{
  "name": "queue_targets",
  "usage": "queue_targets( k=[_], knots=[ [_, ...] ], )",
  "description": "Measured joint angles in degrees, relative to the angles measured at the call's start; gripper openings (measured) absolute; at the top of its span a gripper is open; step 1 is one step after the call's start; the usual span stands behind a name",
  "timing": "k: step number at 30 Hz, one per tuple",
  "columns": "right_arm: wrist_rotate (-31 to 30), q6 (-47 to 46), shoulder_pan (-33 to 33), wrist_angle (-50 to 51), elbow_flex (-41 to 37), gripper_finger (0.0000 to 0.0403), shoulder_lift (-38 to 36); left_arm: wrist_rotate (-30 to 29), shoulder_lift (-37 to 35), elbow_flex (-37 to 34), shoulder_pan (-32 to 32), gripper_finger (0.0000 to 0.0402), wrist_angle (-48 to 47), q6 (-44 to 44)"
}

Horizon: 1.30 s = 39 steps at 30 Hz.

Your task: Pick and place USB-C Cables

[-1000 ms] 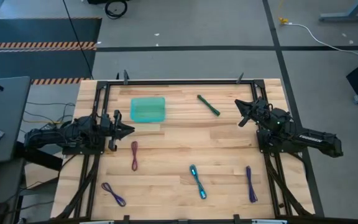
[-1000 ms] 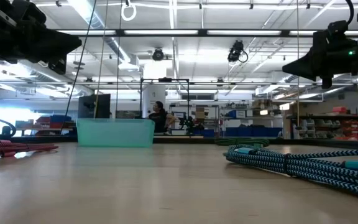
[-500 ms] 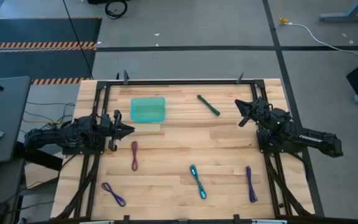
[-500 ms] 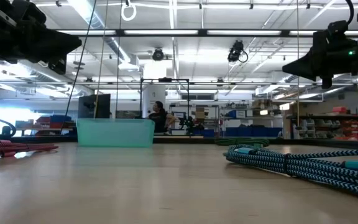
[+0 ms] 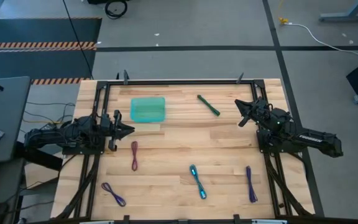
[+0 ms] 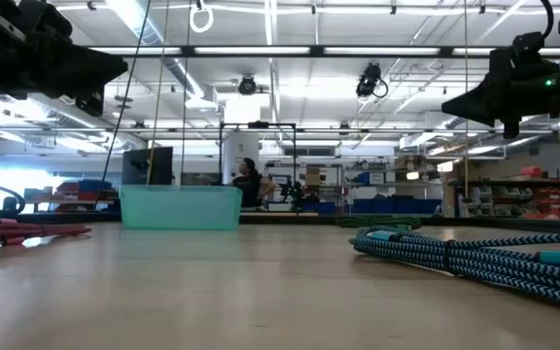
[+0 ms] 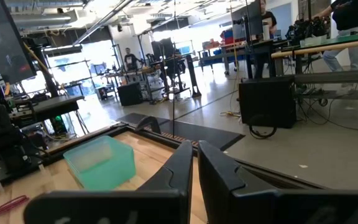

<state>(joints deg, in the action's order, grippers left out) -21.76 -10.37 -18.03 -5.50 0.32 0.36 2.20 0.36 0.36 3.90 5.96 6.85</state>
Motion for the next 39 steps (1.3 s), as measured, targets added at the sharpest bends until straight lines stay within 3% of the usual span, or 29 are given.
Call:
queue_targets(
  k=[10,16,20,24,29,32,34,39],
  knots=[
    [0.00,0.21,-0.01,0.01,0.00,0.0031,0.01,0.01,0.01,0.00,-0.01,0.0050,0.01,0.01],
    [-2.60,14.74,-0.21,-3.17,0.01,0.0031,0.02,0.02,0.00,0.00,-0.02,0.0050,0.00,0.00],
    [-2.60,17.96,-0.19,-4.63,0.01,0.0031,0.02,0.02,0.00,0.00,0.00,0.0050,0.00,0.00],
    [-2.55,16.29,-0.19,-6.09,0.01,0.0031,0.02,0.00,0.01,0.00,-0.01,0.0050,0.16,0.00],
    [-0.20,-1.32,0.12,-9.17,0.01,0.0031,0.02,0.02,0.00,0.00,-0.02,0.0050,2.30,0.37],
    [0.54,-7.08,0.12,-11.90,-0.01,0.0031,0.02,-0.02,0.00,0.00,0.02,0.0050,3.67,-0.21],
    [1.79,-7.22,0.12,-13.03,0.01,0.0031,0.01,-1.13,0.00,0.00,0.04,0.0051,5.26,-0.07],
    [11.58,4.80,-0.15,-13.54,2.92,0.0056,3.10,-4.98,0.02,0.00,0.04,0.0084,5.97,0.83]
  ],
)
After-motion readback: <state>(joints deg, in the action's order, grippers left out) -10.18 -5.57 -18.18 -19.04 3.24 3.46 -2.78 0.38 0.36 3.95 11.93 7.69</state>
